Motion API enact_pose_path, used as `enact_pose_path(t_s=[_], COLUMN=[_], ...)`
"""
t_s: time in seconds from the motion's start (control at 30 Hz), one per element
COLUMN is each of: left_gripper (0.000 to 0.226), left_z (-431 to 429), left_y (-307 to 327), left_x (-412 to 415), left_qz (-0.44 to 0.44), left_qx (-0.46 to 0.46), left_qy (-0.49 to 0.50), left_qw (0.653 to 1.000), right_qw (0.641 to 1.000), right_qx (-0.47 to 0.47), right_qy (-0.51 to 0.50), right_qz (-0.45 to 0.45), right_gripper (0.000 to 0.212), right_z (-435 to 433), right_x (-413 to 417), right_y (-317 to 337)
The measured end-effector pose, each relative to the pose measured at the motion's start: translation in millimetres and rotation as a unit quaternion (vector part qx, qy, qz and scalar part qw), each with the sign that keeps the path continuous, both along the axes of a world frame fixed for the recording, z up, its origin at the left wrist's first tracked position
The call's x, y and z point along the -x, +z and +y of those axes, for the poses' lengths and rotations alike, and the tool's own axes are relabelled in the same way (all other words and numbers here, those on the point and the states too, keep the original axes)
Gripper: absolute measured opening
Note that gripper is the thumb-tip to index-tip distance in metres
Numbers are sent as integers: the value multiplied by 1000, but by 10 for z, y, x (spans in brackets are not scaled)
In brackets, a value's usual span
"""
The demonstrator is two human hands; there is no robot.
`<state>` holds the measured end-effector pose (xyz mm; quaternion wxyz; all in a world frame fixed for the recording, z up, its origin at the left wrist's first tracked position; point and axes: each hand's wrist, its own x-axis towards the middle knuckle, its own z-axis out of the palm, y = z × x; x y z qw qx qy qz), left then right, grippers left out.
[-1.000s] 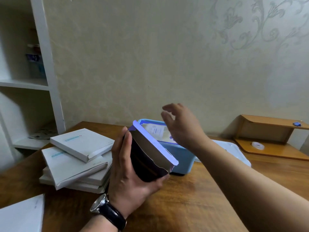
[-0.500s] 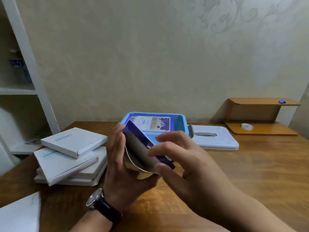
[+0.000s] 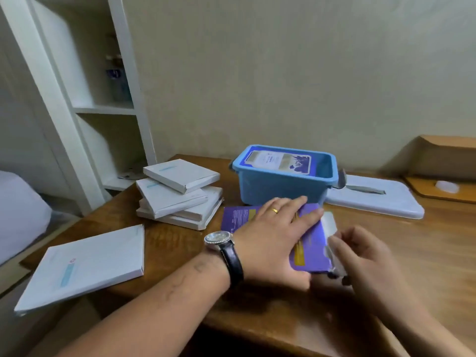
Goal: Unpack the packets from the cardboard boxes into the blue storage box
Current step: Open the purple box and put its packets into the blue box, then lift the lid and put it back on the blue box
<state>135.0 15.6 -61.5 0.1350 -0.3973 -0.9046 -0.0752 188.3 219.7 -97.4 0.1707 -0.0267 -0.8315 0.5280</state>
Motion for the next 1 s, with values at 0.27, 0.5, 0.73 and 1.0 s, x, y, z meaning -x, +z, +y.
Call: enact_pose_path(t_s=[0.27, 0.5, 0.73, 1.0], left_gripper=[105, 79, 52, 55], left_z=[-158, -179, -293, -336], left_y=[-104, 93, 357, 4], left_x=[117, 183, 1134, 1633], left_qz=[-99, -86, -89, -264], left_qx=[124, 32, -483, -549], left_qy=[20, 78, 322, 307], left_qw=[987, 993, 810, 731], right_qw=[986, 985, 993, 996], right_qx=[-149, -139, -72, 54], right_qy=[63, -9, -50, -20], right_qz=[-47, -106, -78, -71], right_gripper=[13, 23, 57, 48], right_z=[37, 522, 658, 512], right_x=[72, 309, 905, 1361], right_y=[-133, 34, 282, 485])
